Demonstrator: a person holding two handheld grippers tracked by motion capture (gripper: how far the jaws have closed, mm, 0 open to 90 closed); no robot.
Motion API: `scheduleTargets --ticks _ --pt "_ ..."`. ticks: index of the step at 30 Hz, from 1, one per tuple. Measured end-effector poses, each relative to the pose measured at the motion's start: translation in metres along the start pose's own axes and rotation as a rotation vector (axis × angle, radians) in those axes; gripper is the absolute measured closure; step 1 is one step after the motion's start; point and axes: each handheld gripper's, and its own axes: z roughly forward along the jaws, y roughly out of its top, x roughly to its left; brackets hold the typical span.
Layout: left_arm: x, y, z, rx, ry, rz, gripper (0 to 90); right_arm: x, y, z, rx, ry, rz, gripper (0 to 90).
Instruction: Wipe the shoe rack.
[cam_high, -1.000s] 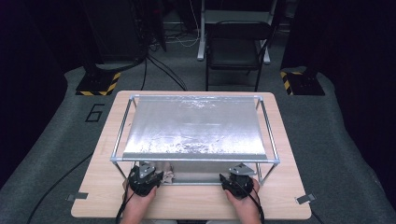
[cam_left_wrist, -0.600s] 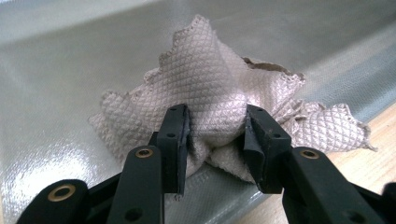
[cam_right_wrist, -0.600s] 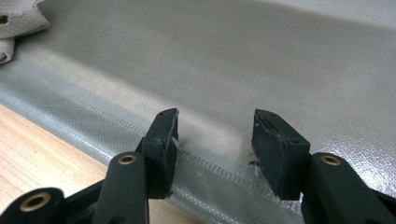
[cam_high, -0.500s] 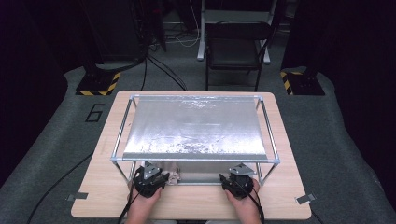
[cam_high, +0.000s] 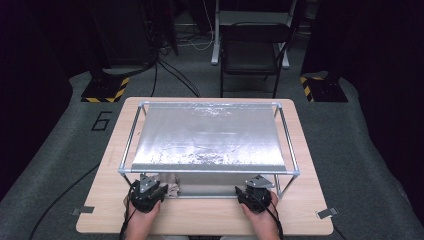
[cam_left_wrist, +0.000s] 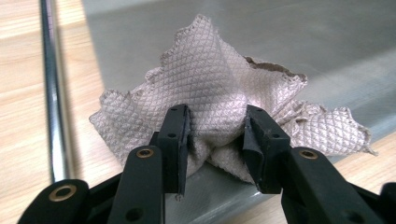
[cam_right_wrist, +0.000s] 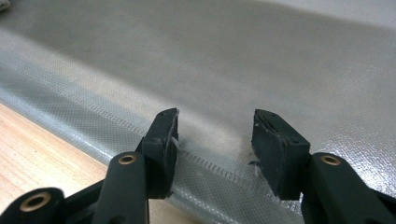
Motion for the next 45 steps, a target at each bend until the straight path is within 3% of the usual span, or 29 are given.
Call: scheduleTargets --ticks 5,7,10,12,13,14,15,20,21,24,28,29,34,38,39,40,41,42,43,44,45 --pt "0.002 -0.001 -0.002 0.004 0.007 -0.006 62.2 -0.002 0.001 -0.001 0.006 -0.011 -0.031 50.8" --pt "0.001 -0.002 -0.001 -0.006 0.005 -0.021 62.3 -0.001 0.000 0.001 0.006 0.012 -0.008 50.8" --pt "-0.001 -0.002 -0.001 -0.008 0.007 -0.023 62.7 -0.001 0.000 0.000 0.003 -0.005 -0.011 50.8" --pt "-0.002 -0.001 0.000 -0.004 -0.006 -0.016 62.9 0.000 0.000 0.000 0.002 0.002 0.001 50.8" --pt "-0.004 0.000 0.000 -0.002 -0.018 -0.018 62.9 -0.001 0.000 0.000 0.001 -0.009 -0.022 50.8" --pt "-0.007 0.001 0.001 0.001 -0.030 -0.013 62.9 0.000 0.000 0.000 0.000 -0.002 -0.003 50.8" --pt "-0.015 0.003 0.005 -0.025 -0.057 -0.034 62.9 0.000 0.000 0.000 0.001 -0.002 0.001 50.8" --pt "-0.027 0.006 0.009 -0.028 -0.098 -0.020 63.0 0.000 0.000 0.000 0.001 -0.003 -0.001 50.8" --pt "-0.027 0.006 0.009 -0.013 -0.097 0.001 63.0 0.000 0.000 0.000 0.000 -0.003 -0.001 50.8" --pt "-0.026 0.005 0.010 -0.034 -0.106 -0.025 63.0 0.000 0.000 0.000 0.000 -0.003 -0.001 50.9" --pt "-0.019 0.004 0.003 -0.017 -0.050 0.016 62.9 0.000 0.000 0.000 0.000 -0.001 0.000 50.9" --pt "-0.015 0.001 0.002 -0.023 -0.049 -0.019 63.0 -0.001 0.000 0.000 0.001 -0.009 -0.022 50.8" --pt "-0.003 -0.001 -0.005 0.003 -0.033 -0.008 63.0 -0.001 0.000 0.000 0.002 -0.005 -0.020 50.9" --pt "0.000 -0.003 -0.011 0.018 -0.032 -0.039 63.1 -0.001 0.000 0.000 0.006 0.005 -0.015 50.8" --pt "0.002 -0.002 -0.012 0.024 -0.030 -0.018 62.6 -0.001 0.000 0.000 0.006 0.005 -0.015 50.9" --pt "0.002 -0.002 -0.012 0.024 -0.030 -0.018 61.1 -0.001 0.000 0.000 0.006 0.005 -0.015 50.9" --pt "0.001 -0.002 -0.013 0.006 -0.061 -0.054 56.3 -0.001 0.000 0.000 0.006 0.004 -0.015 50.9" --pt "0.001 -0.002 -0.013 0.006 -0.061 -0.054 52.7 -0.001 0.000 0.000 0.006 0.004 -0.015 50.9" --pt "0.000 -0.001 -0.012 -0.015 -0.076 -0.086 52.7 -0.001 0.000 0.000 0.006 -0.004 -0.014 50.8" --pt "-0.001 0.000 -0.010 -0.036 -0.076 -0.093 47.7 -0.001 0.000 0.000 0.007 -0.005 -0.016 50.8" --pt "0.000 0.001 -0.010 -0.023 -0.078 -0.075 43.0 -0.001 0.000 0.000 0.006 -0.003 -0.014 50.8"
